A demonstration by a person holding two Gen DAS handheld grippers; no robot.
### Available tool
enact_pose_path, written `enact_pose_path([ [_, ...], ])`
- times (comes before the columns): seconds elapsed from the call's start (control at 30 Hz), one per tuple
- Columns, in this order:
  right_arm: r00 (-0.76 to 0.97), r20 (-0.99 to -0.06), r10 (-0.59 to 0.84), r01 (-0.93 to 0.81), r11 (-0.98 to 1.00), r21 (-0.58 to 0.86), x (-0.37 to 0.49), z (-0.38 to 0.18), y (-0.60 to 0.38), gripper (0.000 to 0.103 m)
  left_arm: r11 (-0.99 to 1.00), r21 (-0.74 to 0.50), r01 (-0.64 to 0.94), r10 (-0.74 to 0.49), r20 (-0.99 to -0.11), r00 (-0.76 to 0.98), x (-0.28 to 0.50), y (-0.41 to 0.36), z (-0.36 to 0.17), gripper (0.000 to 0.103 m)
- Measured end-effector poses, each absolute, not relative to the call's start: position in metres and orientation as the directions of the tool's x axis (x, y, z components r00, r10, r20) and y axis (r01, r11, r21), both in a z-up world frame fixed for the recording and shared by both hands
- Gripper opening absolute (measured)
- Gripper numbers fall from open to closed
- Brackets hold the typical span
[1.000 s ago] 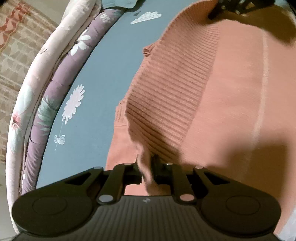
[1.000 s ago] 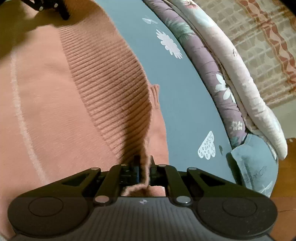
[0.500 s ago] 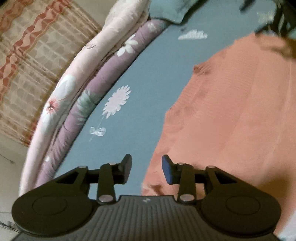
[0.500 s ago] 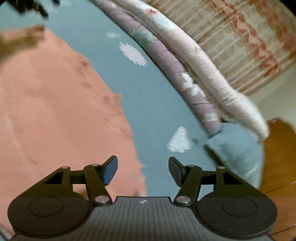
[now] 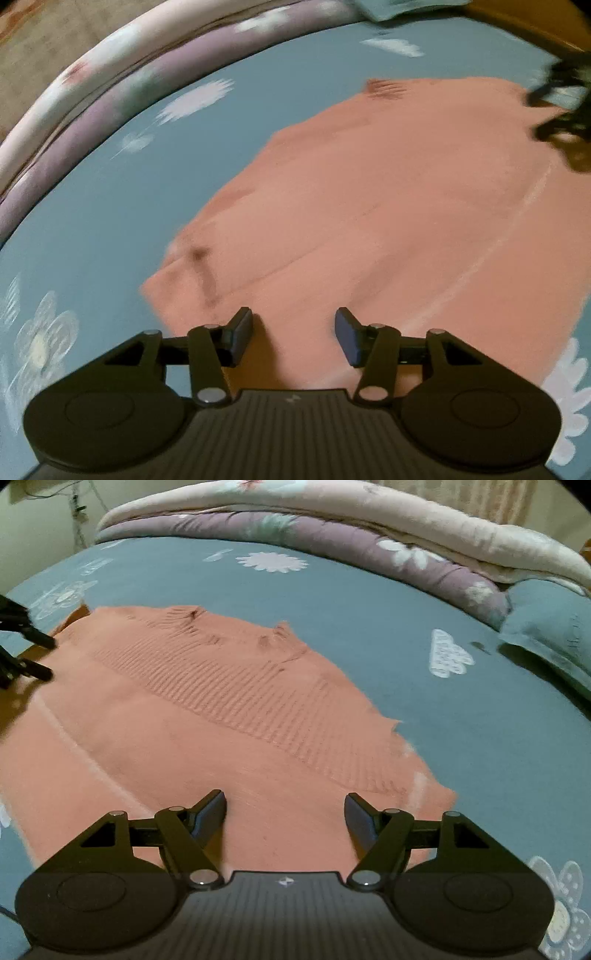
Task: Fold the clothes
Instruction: 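Withdraw both open tools above the folded sweater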
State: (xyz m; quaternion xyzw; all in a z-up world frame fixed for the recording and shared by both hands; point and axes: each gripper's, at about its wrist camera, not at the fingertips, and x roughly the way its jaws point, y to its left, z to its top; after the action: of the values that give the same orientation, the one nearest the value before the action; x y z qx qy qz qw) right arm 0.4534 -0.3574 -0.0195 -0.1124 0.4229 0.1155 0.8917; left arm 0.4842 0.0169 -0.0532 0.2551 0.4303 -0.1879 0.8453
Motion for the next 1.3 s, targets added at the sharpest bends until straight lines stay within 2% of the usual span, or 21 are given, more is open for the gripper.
enact_pose_path([
  [0.1, 0.629, -0.771, 0.096, -0.303, 0.944, -0.131, 0.44, -0.008, -0.347, 0.073, 0.787, 0.299, 0.539, -0.096, -0.804, 0.586, 0.466, 0.014, -0.039, 0.048],
  [0.2, 0.631, -0.756, 0.173, -0.347, 0.935, -0.076, 0.42, -0.001, -0.334, 0.073, 0.781, 0.206, 0.59, -0.196, -0.815, 0.545, 0.445, 0.007, -0.035, 0.05],
  [0.27, 0.623, -0.759, 0.189, -0.357, 0.932, -0.061, 0.405, -0.004, -0.329, 0.073, 0.79, 0.178, 0.587, -0.203, -0.827, 0.524, 0.428, 0.004, -0.043, 0.05],
  [0.37, 0.593, -0.789, 0.162, -0.319, 0.947, -0.045, 0.381, -0.018, -0.333, 0.073, 0.838, 0.149, 0.525, -0.172, -0.841, 0.513, 0.404, 0.015, -0.061, 0.05],
  [0.5, 0.571, -0.808, 0.147, -0.248, 0.969, 0.0, 0.349, -0.035, -0.348, 0.073, 0.912, 0.04, 0.408, -0.196, -0.831, 0.521, 0.38, 0.039, -0.059, 0.05],
  [0.7, 0.609, -0.784, 0.12, -0.185, 0.983, 0.006, 0.339, -0.021, -0.346, 0.072, 0.865, 0.152, 0.479, -0.153, -0.828, 0.539, 0.38, 0.02, -0.046, 0.051],
  [0.93, 0.606, -0.789, 0.099, -0.112, 0.993, 0.039, 0.324, -0.03, -0.355, 0.072, 0.907, 0.092, 0.411, -0.155, -0.835, 0.528, 0.38, 0.03, -0.061, 0.056],
  [1.2, 0.703, -0.706, 0.087, -0.121, 0.993, 0.002, 0.347, -0.001, -0.349, 0.072, 0.854, 0.185, 0.486, -0.156, -0.8, 0.579, 0.378, 0.001, -0.045, 0.06],
  [1.3, 0.68, -0.728, 0.088, -0.1, 0.995, 0.027, 0.362, -0.015, -0.361, 0.072, 0.86, 0.16, 0.485, -0.164, -0.812, 0.56, 0.385, -0.004, -0.057, 0.062],
])
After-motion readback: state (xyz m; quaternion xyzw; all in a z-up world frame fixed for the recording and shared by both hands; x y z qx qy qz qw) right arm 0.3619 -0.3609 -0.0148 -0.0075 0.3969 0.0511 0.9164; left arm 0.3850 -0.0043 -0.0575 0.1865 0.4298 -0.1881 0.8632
